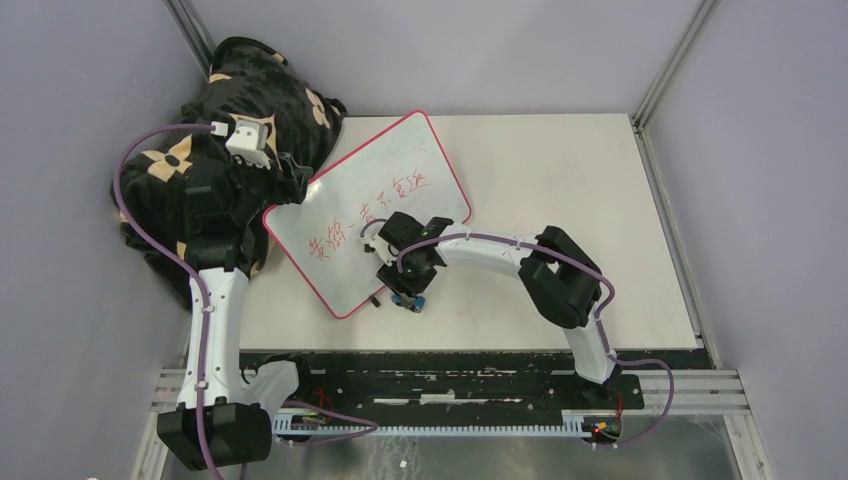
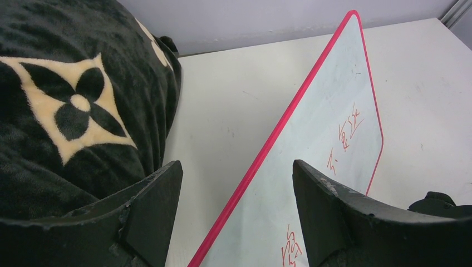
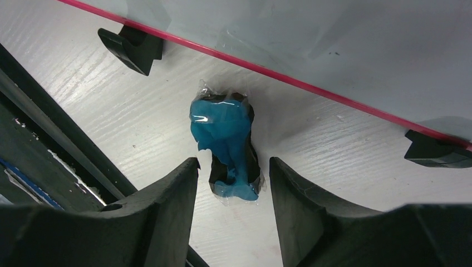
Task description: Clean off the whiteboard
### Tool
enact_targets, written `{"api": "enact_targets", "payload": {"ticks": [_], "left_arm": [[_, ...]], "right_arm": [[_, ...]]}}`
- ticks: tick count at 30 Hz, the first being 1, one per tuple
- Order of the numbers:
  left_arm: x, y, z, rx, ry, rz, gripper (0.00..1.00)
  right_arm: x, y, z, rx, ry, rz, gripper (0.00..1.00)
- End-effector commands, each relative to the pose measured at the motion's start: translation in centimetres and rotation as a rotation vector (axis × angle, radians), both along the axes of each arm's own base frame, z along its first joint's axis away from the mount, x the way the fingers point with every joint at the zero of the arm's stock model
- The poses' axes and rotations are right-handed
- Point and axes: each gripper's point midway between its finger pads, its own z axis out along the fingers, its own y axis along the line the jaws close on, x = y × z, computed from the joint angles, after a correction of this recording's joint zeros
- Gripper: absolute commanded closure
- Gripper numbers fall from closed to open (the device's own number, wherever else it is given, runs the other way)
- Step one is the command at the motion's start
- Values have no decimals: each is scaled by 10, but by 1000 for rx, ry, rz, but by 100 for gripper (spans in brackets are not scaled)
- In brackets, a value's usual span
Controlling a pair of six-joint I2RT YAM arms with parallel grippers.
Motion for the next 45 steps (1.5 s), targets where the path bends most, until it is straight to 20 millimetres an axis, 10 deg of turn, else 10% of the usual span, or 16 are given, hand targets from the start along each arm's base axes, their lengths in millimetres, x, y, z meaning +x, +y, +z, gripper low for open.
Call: {"api": "enact_targets", "payload": {"ticks": [1, 22, 36, 45], "left_arm": [[3, 5, 23, 57, -77, 10, 21], [8, 9, 18, 48, -44, 27, 21], [13, 5, -11, 24, 151, -15, 14], [-6, -20, -7, 119, 188, -290, 26]], "right_arm": [[-2, 7, -4, 30, 11, -5, 42], [-9, -6, -7, 5, 32, -69, 78], [4, -55, 130, 124, -241, -272, 99], [42, -39, 195, 234, -417, -342, 99]]}}
